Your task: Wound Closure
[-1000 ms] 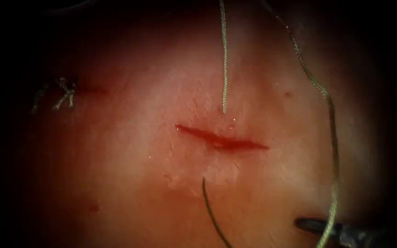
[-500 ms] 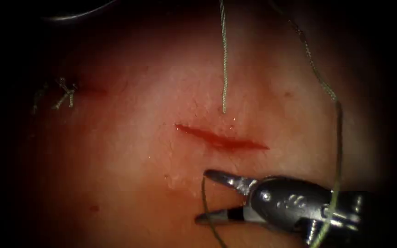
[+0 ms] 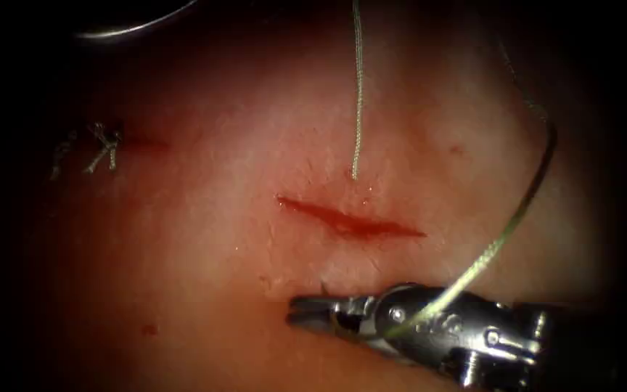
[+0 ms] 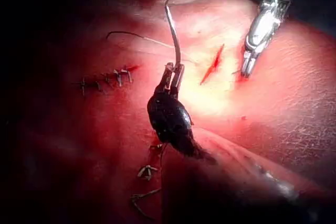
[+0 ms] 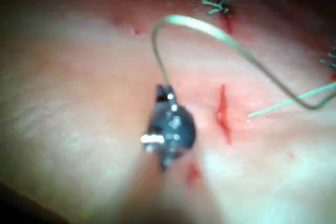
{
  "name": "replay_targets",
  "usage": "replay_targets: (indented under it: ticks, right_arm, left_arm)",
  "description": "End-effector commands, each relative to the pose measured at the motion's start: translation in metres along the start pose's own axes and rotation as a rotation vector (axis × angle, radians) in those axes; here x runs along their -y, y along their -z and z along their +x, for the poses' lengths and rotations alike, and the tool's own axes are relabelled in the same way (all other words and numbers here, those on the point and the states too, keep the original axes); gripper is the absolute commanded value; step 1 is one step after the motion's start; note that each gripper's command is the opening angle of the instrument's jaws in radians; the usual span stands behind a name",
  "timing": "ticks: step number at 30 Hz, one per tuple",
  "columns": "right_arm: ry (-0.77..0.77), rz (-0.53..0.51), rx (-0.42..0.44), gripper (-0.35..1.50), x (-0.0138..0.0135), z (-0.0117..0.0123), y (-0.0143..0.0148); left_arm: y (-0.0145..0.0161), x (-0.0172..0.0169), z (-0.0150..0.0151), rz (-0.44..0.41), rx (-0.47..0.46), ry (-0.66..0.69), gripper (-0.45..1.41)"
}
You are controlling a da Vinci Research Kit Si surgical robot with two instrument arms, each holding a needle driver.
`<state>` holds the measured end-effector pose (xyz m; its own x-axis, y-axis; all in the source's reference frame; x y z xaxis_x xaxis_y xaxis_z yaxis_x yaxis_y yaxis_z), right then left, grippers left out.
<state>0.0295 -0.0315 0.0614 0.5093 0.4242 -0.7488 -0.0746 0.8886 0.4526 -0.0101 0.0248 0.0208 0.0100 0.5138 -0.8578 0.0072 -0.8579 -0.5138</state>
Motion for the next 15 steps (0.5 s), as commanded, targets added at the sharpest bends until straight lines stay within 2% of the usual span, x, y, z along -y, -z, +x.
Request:
replay_targets:
  ticks: [1,2,4,5,9,10,12,15]
  right_arm:
    - [0.005,0.018,-0.009,-0.35,0.0021,0.0005,0.0006]
    - [0.005,0.018,-0.009,-0.35,0.0021,0.0005,0.0006]
    - [0.012,0.031,-0.014,-0.35,0.0039,0.0011,0.0016]
    - [0.021,0.047,-0.025,-0.35,0.0059,0.0018,0.0024]
    - [0.034,0.074,-0.029,-0.35,0.0093,0.0028,0.0029]
    - [0.034,0.074,-0.029,-0.35,0.0093,0.0028,0.0029]
    - [0.042,0.090,-0.036,-0.35,0.0114,0.0034,0.0029]
    - [0.038,0.081,-0.041,-0.35,0.0106,0.0030,0.0028]
  left_arm:
    - [-0.0007,0.0003,-0.0005,-0.007,-0.004,-0.002,-0.45]
    - [-0.0007,0.0003,-0.0005,-0.007,-0.004,-0.002,-0.45]
    - [-0.0010,0.0001,-0.0004,-0.013,-0.007,-0.002,-0.45]
    - [-0.0013,-0.0001,-0.0004,-0.018,-0.009,-0.002,-0.45]
    - [-0.0015,-0.0002,-0.0003,-0.021,-0.011,-0.002,-0.45]
    - [-0.0015,-0.0002,-0.0003,-0.021,-0.011,-0.002,-0.45]
    - [-0.0014,-0.0002,-0.0003,-0.022,-0.011,-0.002,-0.45]
    - [-0.0014,-0.0002,-0.0003,-0.022,-0.011,-0.002,-0.45]
